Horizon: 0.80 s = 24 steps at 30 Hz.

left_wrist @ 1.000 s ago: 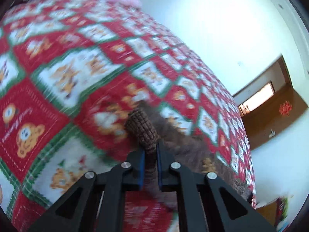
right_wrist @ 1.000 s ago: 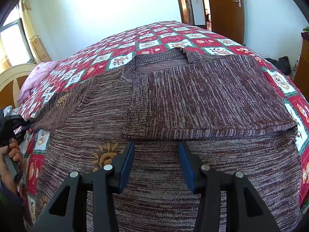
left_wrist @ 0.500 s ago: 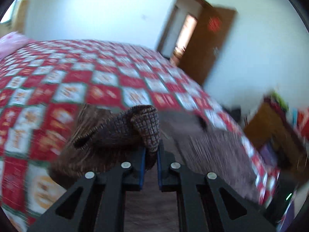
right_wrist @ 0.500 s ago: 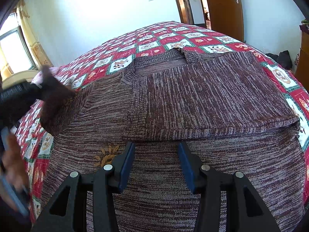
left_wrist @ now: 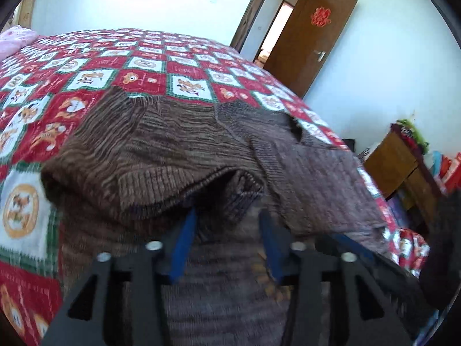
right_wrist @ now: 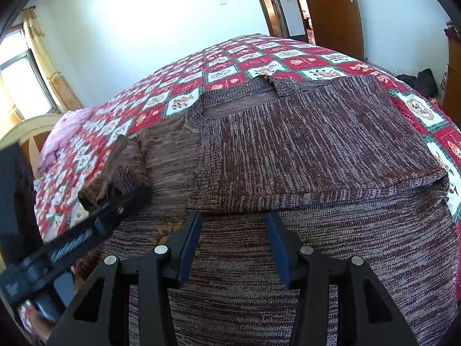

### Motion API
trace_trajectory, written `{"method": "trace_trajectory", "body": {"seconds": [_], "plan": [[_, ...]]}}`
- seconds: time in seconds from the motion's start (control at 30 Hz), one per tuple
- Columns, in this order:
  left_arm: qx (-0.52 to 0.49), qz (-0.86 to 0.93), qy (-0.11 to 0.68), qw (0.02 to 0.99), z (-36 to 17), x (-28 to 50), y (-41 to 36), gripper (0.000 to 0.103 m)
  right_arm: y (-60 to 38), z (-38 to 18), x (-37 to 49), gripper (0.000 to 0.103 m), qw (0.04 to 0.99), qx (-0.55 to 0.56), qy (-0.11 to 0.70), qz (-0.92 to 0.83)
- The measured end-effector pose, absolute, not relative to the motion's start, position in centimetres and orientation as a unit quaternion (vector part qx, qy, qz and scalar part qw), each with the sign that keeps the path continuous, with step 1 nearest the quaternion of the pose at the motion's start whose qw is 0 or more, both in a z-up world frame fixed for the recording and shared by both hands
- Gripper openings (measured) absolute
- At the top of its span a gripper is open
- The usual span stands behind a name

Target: Fold small clothes

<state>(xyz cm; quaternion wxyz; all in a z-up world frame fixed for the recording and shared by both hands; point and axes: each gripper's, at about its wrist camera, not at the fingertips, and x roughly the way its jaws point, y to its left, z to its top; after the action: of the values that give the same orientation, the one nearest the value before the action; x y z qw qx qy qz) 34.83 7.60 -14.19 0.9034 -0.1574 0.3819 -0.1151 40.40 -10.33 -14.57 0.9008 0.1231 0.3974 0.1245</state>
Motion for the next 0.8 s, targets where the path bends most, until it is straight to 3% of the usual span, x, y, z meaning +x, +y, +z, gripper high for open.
{"method": "trace_trajectory", "body": {"seconds": [0.13, 0.17, 0.23, 0.33, 0.47, 0.5, 0.57, 0.63, 0.8], "plan": [[-0.165, -0.054, 0.347, 0.922, -13.6, 32.1, 9.9, 0.085, -10.2, -11.2, 40.1, 0.049, 0.908, 0.123, 0.369, 0.156], [-0.176, -0.036, 0.340, 0.923, -13.6, 31.6, 10.9, 0.086, -9.6, -10.3, 40.2, 0.049, 0.907, 0.116, 0.365, 0.176], [-0.196, 0.007, 0.336, 0.921, -13.8, 31.1, 12.8, 0.087, -7.1, -8.5, 41.0, 0.049, 0.901, 0.080, 0.363, 0.225], [-0.253, 0.066, 0.358, 0.896, -15.7, 31.5, 15.5, 0.089, -2.6, -7.7, 42.4, 0.063, 0.882, 0.013, 0.363, 0.301], [-0.278, 0.063, 0.326, 0.901, -16.0, 30.7, 15.8, 0.089, 3.7, -9.8, 43.6, 0.063, 0.846, -0.111, 0.378, 0.360], [-0.272, 0.071, 0.329, 0.901, -16.1, 30.8, 15.6, 0.083, 4.8, -10.6, 43.9, 0.063, 0.838, -0.143, 0.382, 0.362], [-0.282, 0.076, 0.331, 0.897, -16.4, 30.7, 15.9, 0.082, 5.3, -11.2, 44.6, 0.063, 0.833, -0.167, 0.380, 0.366], [-0.287, 0.063, 0.321, 0.900, -16.3, 30.7, 16.1, 0.090, 4.9, -11.6, 45.6, 0.063, 0.835, -0.190, 0.378, 0.351], [-0.279, 0.060, 0.320, 0.904, -16.3, 30.6, 16.1, 0.093, 3.3, -12.5, 46.2, 0.063, 0.815, -0.201, 0.399, 0.370]]}}
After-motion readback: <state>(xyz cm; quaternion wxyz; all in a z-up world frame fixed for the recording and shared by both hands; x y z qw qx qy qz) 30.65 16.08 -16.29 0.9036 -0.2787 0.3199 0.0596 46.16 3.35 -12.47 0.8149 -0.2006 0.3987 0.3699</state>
